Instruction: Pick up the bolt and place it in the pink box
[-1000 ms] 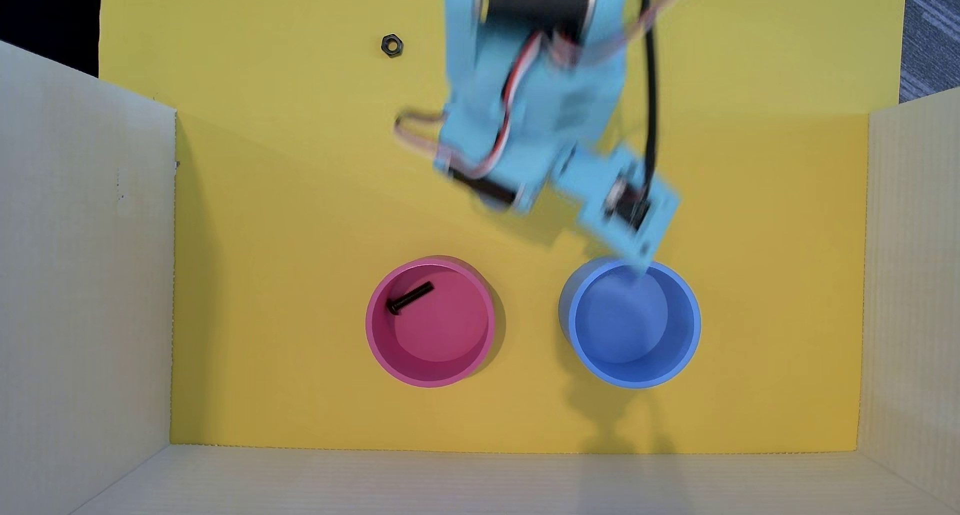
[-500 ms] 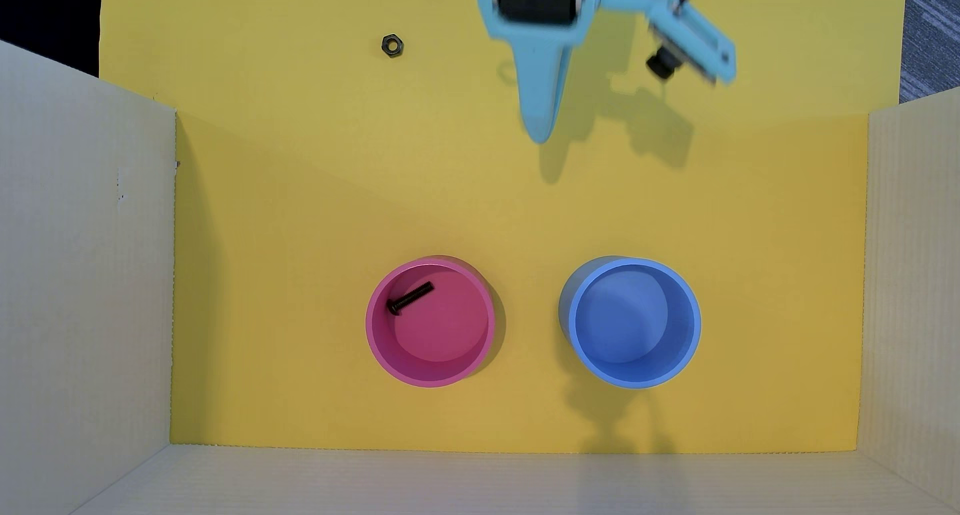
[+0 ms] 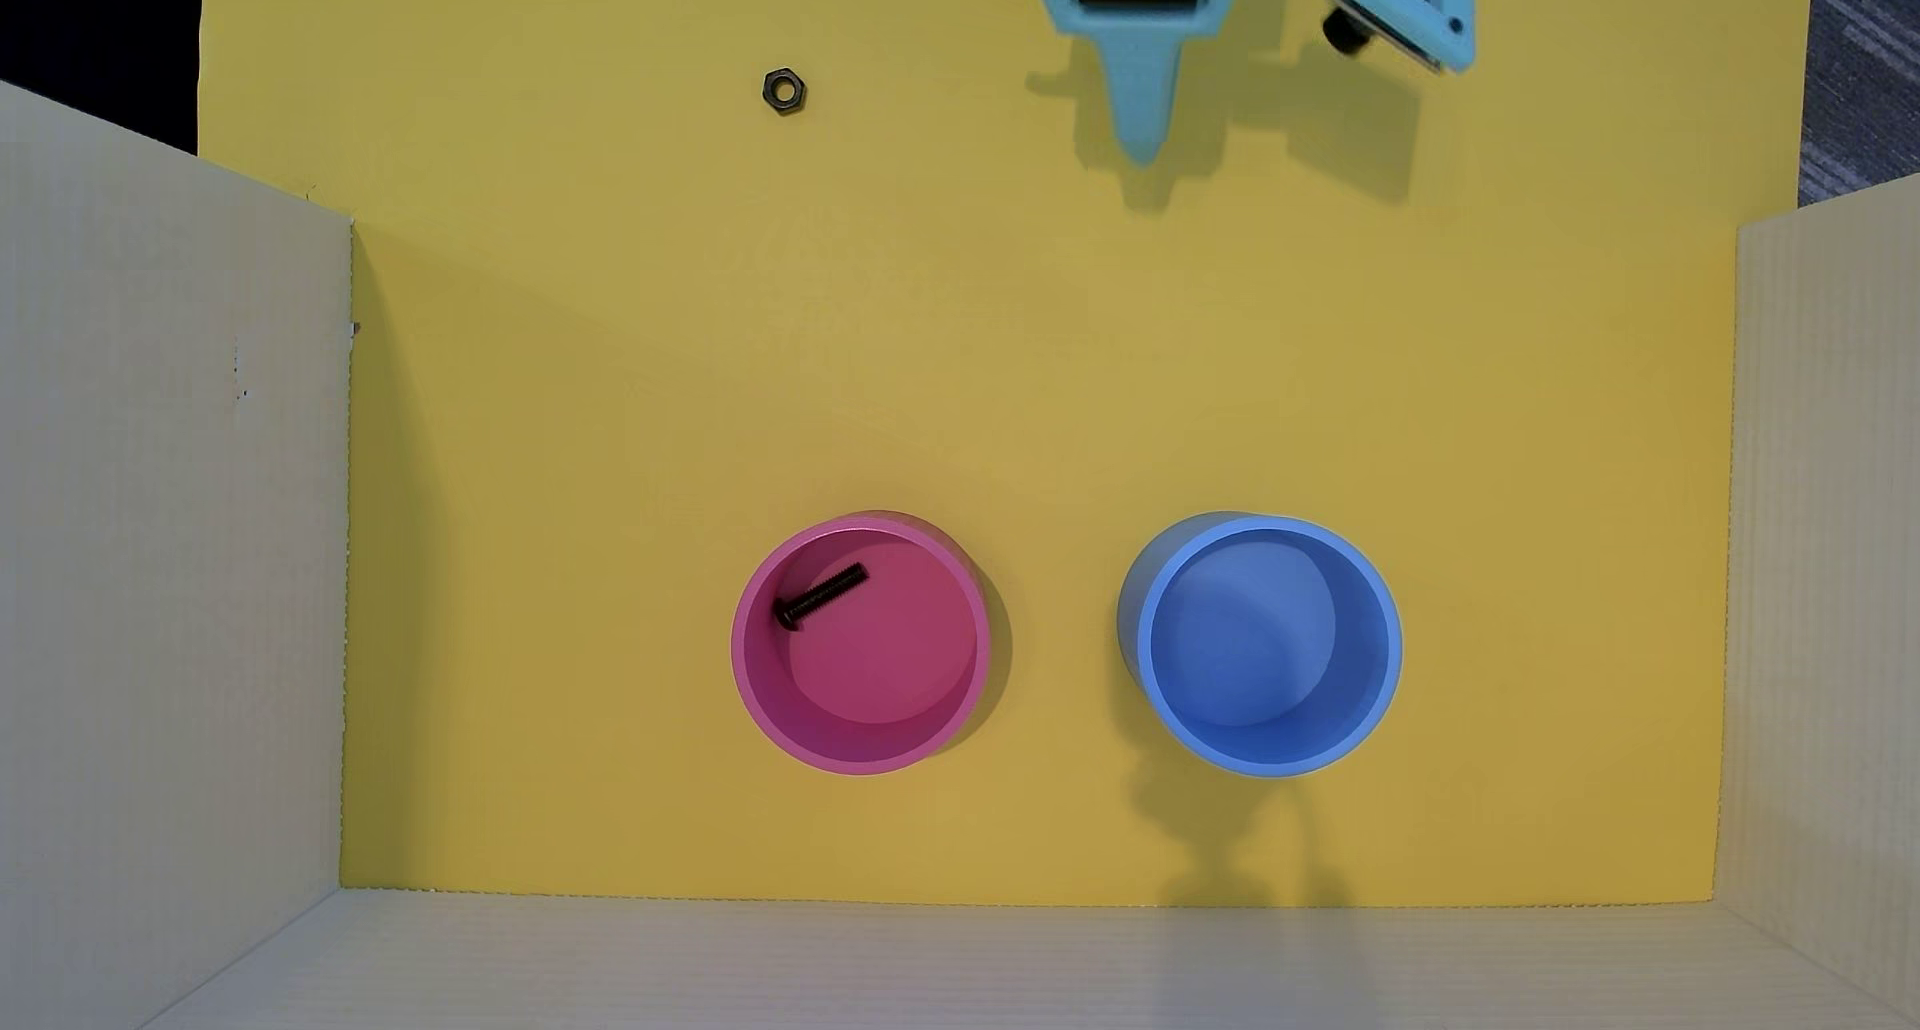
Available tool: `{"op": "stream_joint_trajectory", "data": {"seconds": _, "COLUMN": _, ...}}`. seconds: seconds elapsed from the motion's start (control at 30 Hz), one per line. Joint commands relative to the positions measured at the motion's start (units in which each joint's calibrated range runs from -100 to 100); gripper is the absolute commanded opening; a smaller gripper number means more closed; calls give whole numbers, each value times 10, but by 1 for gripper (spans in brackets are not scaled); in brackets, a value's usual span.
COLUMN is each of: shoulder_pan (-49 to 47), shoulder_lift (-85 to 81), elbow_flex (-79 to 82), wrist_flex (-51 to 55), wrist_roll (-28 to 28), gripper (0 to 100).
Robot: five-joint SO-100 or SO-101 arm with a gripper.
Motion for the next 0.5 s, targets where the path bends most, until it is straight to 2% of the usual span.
{"op": "stream_joint_trajectory", "data": {"seconds": 0.0, "shoulder_pan": -6, "shoulder_lift": -6, "elbow_flex": 1, "wrist_flex": 22, "wrist_roll": -3, "gripper": 1}}
{"op": "stream_joint_trajectory", "data": {"seconds": 0.47, "shoulder_pan": -6, "shoulder_lift": -6, "elbow_flex": 1, "wrist_flex": 22, "wrist_roll": -2, "gripper": 1}}
